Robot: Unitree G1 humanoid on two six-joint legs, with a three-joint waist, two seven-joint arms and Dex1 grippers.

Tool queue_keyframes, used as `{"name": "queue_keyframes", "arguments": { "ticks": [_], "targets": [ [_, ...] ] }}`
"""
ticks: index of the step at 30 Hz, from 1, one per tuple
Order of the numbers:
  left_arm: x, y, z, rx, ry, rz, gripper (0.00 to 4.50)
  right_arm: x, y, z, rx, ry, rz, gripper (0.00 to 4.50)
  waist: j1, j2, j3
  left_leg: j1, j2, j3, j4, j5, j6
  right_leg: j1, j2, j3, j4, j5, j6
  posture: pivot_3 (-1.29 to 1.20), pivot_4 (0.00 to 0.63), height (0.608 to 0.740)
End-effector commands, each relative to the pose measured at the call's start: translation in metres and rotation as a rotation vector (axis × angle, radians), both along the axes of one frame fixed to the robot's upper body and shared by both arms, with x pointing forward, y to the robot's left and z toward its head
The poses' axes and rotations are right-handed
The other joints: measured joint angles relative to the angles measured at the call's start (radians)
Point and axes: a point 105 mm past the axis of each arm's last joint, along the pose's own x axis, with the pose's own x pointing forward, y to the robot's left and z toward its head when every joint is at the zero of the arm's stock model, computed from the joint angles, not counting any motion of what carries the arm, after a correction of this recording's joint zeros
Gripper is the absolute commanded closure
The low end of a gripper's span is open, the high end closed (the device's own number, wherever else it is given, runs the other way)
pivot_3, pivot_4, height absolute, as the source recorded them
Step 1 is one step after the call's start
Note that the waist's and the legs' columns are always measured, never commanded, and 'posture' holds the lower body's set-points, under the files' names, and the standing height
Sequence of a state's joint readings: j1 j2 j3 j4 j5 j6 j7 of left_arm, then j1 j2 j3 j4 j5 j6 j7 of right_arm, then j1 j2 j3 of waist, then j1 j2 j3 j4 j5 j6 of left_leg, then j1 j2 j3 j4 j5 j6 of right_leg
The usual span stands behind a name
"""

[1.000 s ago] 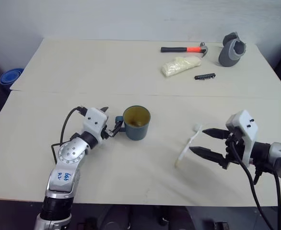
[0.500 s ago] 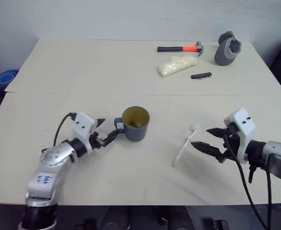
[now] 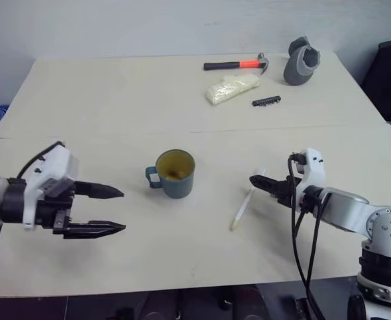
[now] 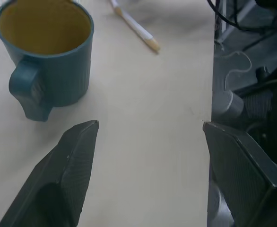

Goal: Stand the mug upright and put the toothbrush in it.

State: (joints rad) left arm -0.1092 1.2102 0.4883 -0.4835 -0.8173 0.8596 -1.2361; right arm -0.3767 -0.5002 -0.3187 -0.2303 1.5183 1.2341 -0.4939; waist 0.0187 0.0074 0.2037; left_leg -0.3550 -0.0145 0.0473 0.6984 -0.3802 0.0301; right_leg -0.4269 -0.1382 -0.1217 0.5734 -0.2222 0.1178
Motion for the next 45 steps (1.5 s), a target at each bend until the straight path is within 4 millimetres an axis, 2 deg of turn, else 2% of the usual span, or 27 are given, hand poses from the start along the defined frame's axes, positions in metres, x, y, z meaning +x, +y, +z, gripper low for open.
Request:
{"name": "queue_keyframes", "arguments": {
  "ticks": [1, 4, 9, 13, 17, 25, 29, 35, 42, 45],
  "targets": [
    [0.006, -0.002, 0.014, -0.01, -0.066, -0.023, 0.76, -0.005, 0.017, -0.019, 0.075, 0.113, 0.033, 0.0, -0.004, -0.002, -0.001, 0.001, 0.001, 0.001, 0.0, 0.0, -0.001, 0.0, 0.002, 0.001, 0.0, 0.0, 0.0, 0.0, 0.15, 0.74],
    [0.007, -0.006, 0.014, -0.01, -0.073, -0.032, 0.76, -0.007, 0.023, -0.027, 0.114, 0.167, 0.029, 0.0, -0.019, -0.006, -0.003, 0.003, 0.01, 0.003, 0.0, -0.002, -0.004, 0.0, 0.007, 0.003, 0.001, -0.002, -0.003, 0.0, 0.15, 0.74],
    [0.004, -0.008, 0.009, 0.009, -0.072, -0.048, 0.76, -0.02, 0.033, -0.019, 0.173, 0.188, 0.09, 0.0, -0.031, -0.006, -0.003, 0.003, 0.014, 0.005, -0.001, -0.005, -0.008, -0.003, 0.012, 0.004, 0.003, -0.005, -0.008, 0.0, 0.15, 0.74],
    [0.004, -0.008, 0.005, 0.027, -0.076, -0.051, 0.76, -0.033, 0.052, -0.021, 0.196, 0.221, 0.188, 0.0, -0.035, -0.006, -0.004, 0.004, 0.017, 0.008, 0.0, -0.006, -0.011, -0.003, 0.017, 0.005, 0.003, -0.006, -0.011, 0.0, 0.15, 0.74],
    [0.006, -0.01, 0.008, 0.025, -0.09, -0.054, 0.76, -0.028, 0.063, -0.028, 0.188, 0.243, 0.211, 0.0, -0.047, -0.008, -0.005, 0.006, 0.027, 0.012, 0.001, -0.008, -0.015, -0.003, 0.023, 0.008, 0.004, -0.007, -0.013, 0.0, 0.15, 0.74],
    [0.013, -0.012, 0.013, 0.02, -0.121, -0.047, 0.76, -0.005, 0.082, -0.038, 0.18, 0.261, 0.232, 0.0, -0.056, -0.011, -0.007, 0.019, 0.033, 0.021, -0.001, -0.011, -0.019, -0.004, 0.027, 0.018, 0.014, -0.011, -0.02, 0.0, 0.15, 0.74],
    [0.014, -0.014, 0.017, 0.011, -0.129, -0.048, 0.73, -0.005, 0.088, -0.041, 0.183, 0.265, 0.251, 0.91, -0.054, -0.013, -0.007, 0.019, 0.034, 0.021, -0.001, -0.012, -0.019, -0.005, 0.027, 0.018, 0.015, -0.011, -0.02, 0.0, 0.15, 0.74],
    [0.015, -0.013, 0.016, 0.011, -0.132, -0.039, 0.73, -0.008, 0.086, -0.05, 0.167, 0.282, 0.248, 3.02, -0.054, -0.013, -0.007, 0.018, 0.035, 0.022, -0.001, -0.013, -0.02, -0.007, 0.028, 0.018, 0.015, -0.012, -0.022, 0.0, 0.15, 0.74],
    [0.016, -0.016, 0.012, 0.004, -0.131, -0.041, 0.73, -0.003, 0.082, -0.052, 0.131, 0.266, 0.242, 3.02, -0.054, -0.013, -0.008, 0.017, 0.037, 0.023, -0.001, -0.014, -0.021, -0.009, 0.029, 0.019, 0.016, -0.013, -0.023, 0.0, 0.15, 0.74],
    [0.018, -0.018, 0.013, -0.003, -0.138, -0.041, 0.73, -0.001, 0.08, -0.053, 0.121, 0.256, 0.235, 3.63, -0.053, -0.013, -0.008, 0.017, 0.037, 0.023, -0.001, -0.014, -0.021, -0.009, 0.029, 0.019, 0.016, -0.013, -0.023, 0.0, 0.15, 0.74]
  ]
}}
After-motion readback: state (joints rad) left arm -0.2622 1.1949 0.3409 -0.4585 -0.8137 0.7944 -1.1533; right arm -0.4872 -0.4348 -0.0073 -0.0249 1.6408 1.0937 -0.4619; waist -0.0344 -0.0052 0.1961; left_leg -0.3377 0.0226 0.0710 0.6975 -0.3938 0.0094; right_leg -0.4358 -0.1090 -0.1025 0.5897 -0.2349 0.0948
